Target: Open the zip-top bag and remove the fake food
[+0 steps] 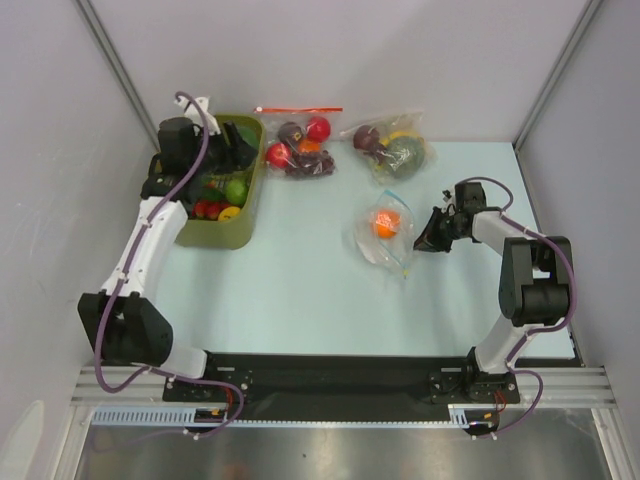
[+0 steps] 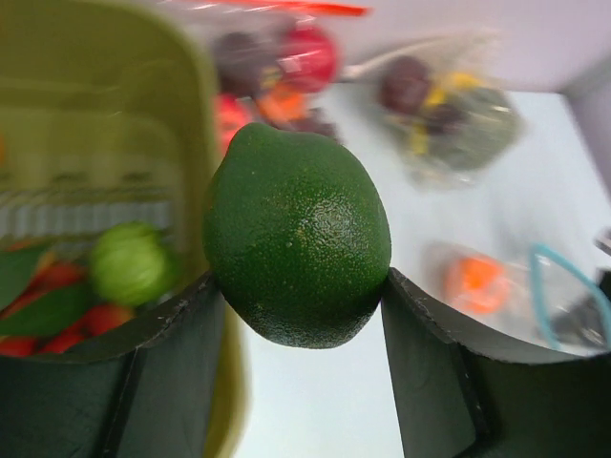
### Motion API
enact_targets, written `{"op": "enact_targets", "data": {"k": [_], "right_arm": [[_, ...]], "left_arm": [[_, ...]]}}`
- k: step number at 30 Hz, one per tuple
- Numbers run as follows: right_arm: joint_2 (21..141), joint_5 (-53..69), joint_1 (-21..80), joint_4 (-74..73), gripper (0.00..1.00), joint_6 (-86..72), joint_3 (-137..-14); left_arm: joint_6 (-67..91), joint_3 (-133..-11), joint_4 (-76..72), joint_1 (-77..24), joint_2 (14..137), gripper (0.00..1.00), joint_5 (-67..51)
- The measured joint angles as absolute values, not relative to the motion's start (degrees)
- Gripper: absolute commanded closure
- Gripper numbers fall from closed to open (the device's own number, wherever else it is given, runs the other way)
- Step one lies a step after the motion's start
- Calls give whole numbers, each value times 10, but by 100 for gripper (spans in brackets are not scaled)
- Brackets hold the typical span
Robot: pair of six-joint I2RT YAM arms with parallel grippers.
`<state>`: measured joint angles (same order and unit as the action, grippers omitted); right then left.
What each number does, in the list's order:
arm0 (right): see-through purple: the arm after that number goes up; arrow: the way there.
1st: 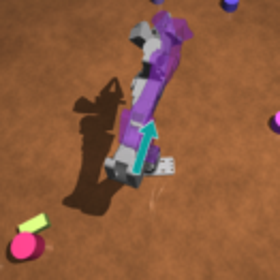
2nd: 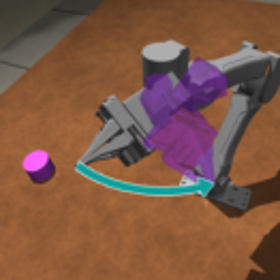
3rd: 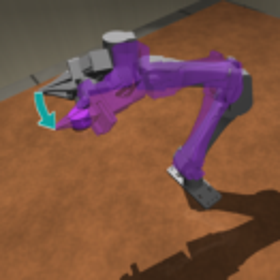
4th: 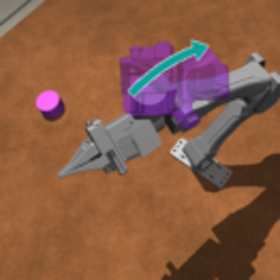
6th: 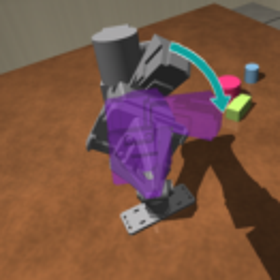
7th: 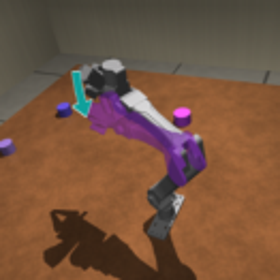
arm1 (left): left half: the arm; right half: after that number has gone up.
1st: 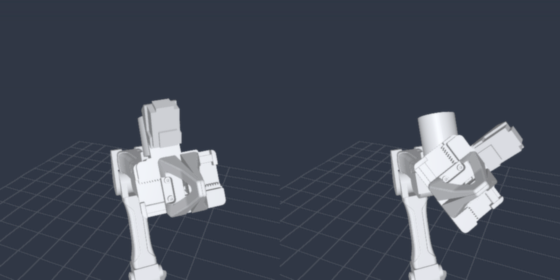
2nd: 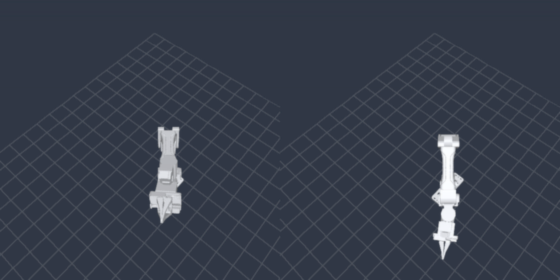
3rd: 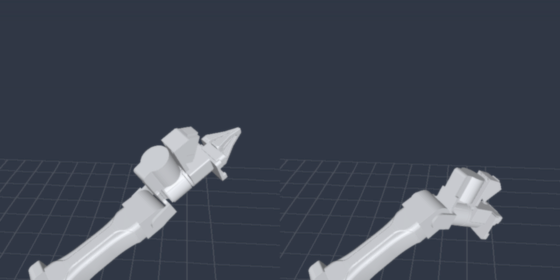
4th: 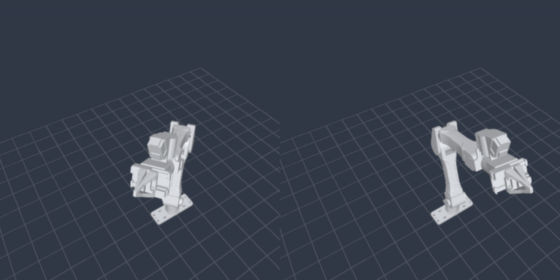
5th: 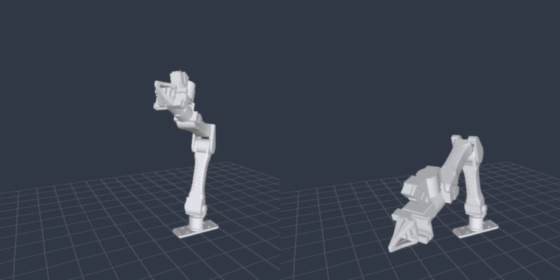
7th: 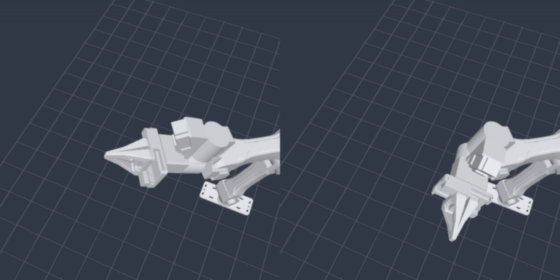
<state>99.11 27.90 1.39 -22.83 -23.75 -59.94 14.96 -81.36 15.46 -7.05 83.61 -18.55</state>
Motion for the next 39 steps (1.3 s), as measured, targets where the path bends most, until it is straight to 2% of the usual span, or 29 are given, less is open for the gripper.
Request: {"op": "enact_targets", "data": {"k": [5,7,8,11,12,15,19,30,33,39], "right_arm": [[990,279,14,-229,100,-237,-600],[988,279,14,-230,100,-237,-600],[987,279,14,-230,100,-237,-600],[983,279,14,-233,100,-237,-600],[982,279,14,-234,100,-237,-600],[981,279,14,-237,100,-237,-602],[981,279,14,-238,100,-237,-605],[981,278,14,-241,100,-237,-606],[981,277,14,-241,100,-237,-606],[981,277,14,-242,100,-237,-606]], "left_arm": [[152,-815,202,-11,853,98,-96],[151,-817,216,-3,868,85,-65],[150,-818,223,-2,876,67,-54],[150,-818,238,-2,898,37,-31],[150,-818,242,-2,905,23,-28],[149,-818,249,-2,918,13,-18],[150,-823,250,-2,919,5,-4],[133,-841,250,-20,919,5,69],[114,-851,250,-65,919,5,100],[69,-938,239,-232,934,5,102]]}}
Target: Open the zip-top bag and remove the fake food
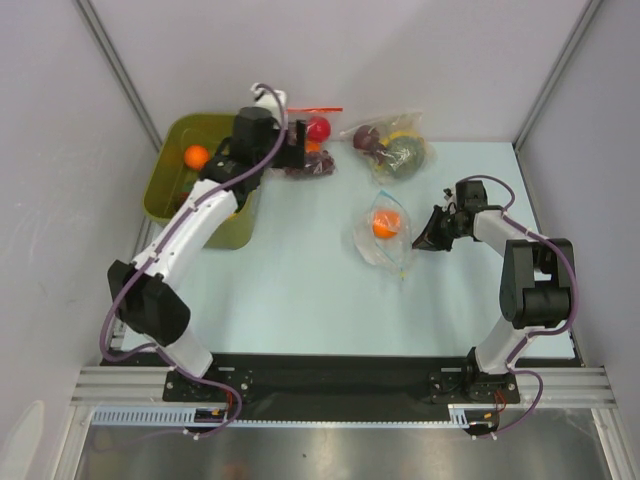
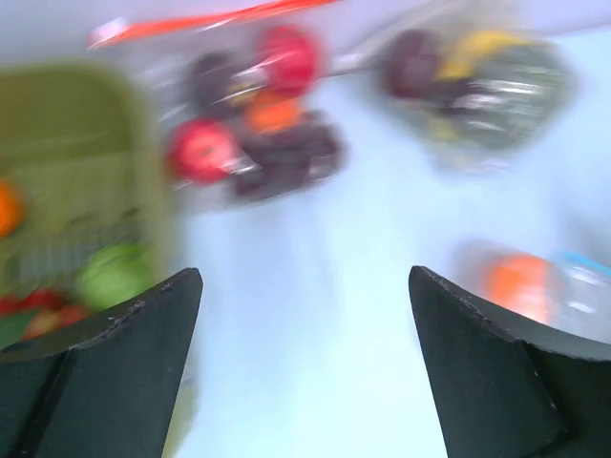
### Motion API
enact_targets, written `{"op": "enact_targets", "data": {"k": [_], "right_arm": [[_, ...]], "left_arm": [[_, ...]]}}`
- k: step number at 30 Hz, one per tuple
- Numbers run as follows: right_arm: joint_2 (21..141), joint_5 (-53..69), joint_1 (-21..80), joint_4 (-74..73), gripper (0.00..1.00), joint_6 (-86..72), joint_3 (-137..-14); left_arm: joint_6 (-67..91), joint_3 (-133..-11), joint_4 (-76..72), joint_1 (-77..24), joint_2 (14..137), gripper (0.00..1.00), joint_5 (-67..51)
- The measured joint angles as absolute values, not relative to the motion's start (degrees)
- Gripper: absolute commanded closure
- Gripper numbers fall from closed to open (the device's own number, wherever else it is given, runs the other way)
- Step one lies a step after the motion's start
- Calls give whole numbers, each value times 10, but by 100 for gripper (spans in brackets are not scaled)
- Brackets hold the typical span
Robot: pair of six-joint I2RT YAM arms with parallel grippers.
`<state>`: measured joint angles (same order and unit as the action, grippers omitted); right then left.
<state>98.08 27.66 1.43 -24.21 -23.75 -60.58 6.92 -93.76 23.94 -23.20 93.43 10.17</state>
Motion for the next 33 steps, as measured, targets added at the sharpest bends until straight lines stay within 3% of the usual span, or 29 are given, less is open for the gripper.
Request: {"op": "enact_targets", "data": {"k": [4,9,17,28,33], "right_arm": [[981,277,15,-243,100,-237,-606],[980,277,17,-244,100,-237,-606],[978,276,18,-246,100,-237,-606],[976,277,28,-249,100,-233,-606],[972,277,29,-252,100,-232,-606]], "left_arm": [[57,-1000,230,-326,966,6,60],[34,-1068,234,-414,1037,8,-88],[-19,-1096,300,-480,1137,18,-241],[-17,-1066,314,-474,1186,39,-231],[-13,-1028,301,-474,1199,39,-195]]}}
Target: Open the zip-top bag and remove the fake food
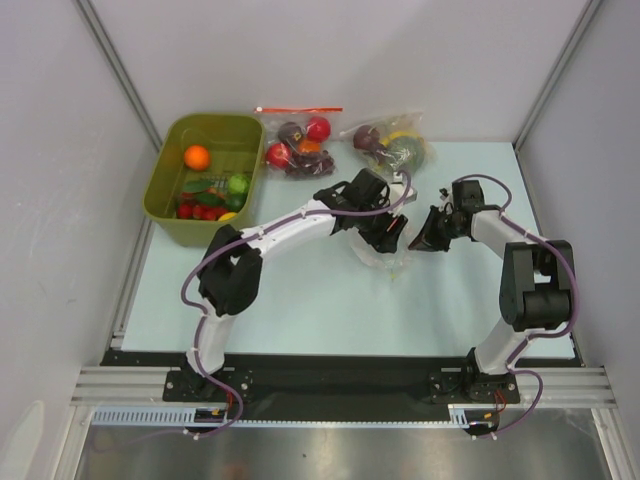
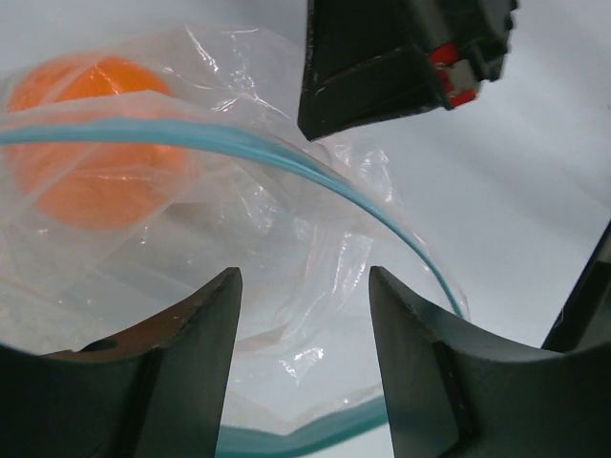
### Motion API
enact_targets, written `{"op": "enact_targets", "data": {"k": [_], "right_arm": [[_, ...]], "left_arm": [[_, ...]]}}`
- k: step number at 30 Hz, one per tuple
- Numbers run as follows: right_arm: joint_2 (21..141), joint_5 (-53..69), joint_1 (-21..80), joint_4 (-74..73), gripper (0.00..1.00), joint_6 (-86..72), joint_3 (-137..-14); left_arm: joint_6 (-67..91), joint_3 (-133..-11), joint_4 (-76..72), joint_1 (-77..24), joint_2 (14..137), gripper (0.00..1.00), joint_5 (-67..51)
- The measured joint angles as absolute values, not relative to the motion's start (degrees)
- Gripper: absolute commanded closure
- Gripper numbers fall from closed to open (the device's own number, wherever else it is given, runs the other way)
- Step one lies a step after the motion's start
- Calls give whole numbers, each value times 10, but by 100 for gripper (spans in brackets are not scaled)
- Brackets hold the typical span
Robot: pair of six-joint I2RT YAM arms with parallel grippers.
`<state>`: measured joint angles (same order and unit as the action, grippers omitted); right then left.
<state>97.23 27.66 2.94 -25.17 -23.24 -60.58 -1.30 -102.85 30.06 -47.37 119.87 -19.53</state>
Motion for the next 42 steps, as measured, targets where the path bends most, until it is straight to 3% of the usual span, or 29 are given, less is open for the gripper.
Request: {"op": "enact_targets", "data": {"k": [10,18,21,27,42], "right_arm": [[967,277,29,-253,96,-227,-606],[934,279,23,-272,46,-214,-605],[906,288,1,-272,38,-213,-605],[910,304,-25,-257,37,-217,-643],[1124,335,25,-154,39,-244,-776]], "left_arm": [[51,-921,201,-446,1197,34,-196],[79,-929,172,-430,1206,34,-166],[80,-931,170,-431,1210,34,-157],[79,-931,170,-431,1212,34,-150],[80,-931,158,-427,1219,28,-157]]}}
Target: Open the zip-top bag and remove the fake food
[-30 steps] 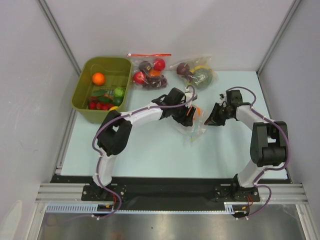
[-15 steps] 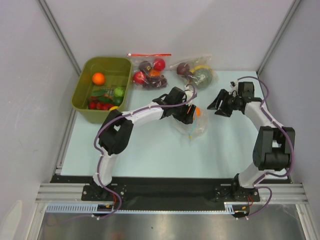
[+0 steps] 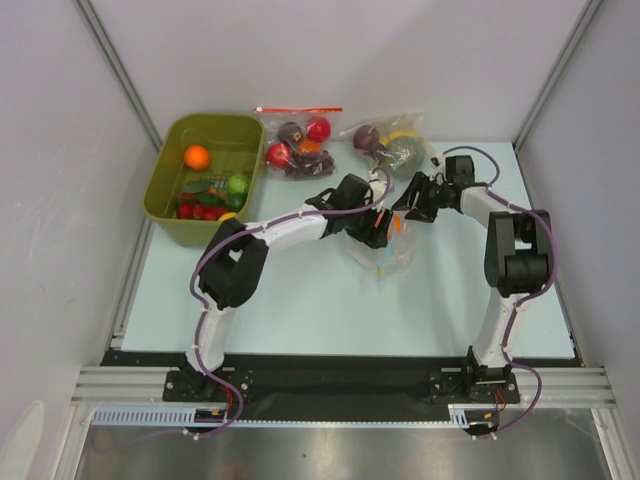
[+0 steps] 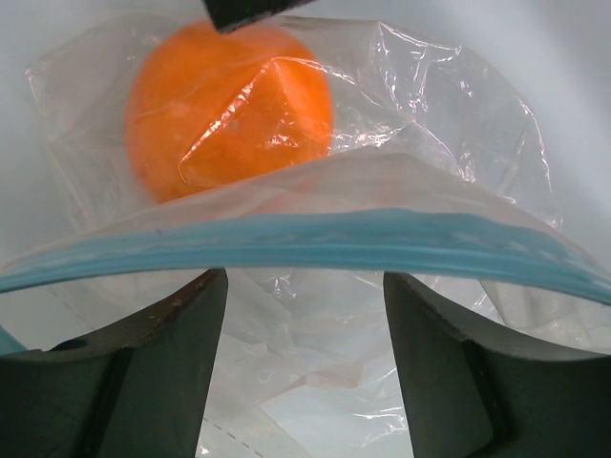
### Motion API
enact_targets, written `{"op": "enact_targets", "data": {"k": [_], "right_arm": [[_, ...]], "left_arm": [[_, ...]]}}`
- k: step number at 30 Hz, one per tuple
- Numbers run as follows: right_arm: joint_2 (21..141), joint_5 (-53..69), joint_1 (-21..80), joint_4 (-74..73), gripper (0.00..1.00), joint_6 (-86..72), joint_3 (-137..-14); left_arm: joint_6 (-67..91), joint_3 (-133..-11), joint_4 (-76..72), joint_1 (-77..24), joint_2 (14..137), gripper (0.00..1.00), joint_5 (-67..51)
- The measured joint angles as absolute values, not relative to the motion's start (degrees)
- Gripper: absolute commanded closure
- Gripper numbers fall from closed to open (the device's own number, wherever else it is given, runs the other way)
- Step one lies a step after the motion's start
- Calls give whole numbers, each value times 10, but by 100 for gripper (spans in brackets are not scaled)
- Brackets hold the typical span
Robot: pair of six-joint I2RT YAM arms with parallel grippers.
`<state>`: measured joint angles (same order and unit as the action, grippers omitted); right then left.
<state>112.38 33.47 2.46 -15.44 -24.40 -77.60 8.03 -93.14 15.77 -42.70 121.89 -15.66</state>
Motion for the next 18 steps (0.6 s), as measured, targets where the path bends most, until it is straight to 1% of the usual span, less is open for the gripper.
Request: {"op": "enact_targets", "data": {"k": [4,7,8,10,11,16,18], "right_arm": [[1153,333,36,-148,43,-244,-785],[1170,332,40,-145,52,-244,-794],[1174,330,41,-145,59,-244,-797],[1178,323,43,-146,65,-240,-802],[1180,319,44,-147,70,-239,-802],[1186,303,51,-156,81,-232,-802],[1186,296,55,-164,87,-229,-802]], "left_arm": [[81,-931,149,-425,1223,25,-164],[81,-933,142,-423,1230,23,-170],[82,-934,142,-422,1234,22,-171],[83,-937,139,-420,1241,20,-173],[86,-938,137,-419,1245,20,-174],[91,-940,128,-412,1253,18,-180],[91,-940,124,-410,1253,17,-182]]}}
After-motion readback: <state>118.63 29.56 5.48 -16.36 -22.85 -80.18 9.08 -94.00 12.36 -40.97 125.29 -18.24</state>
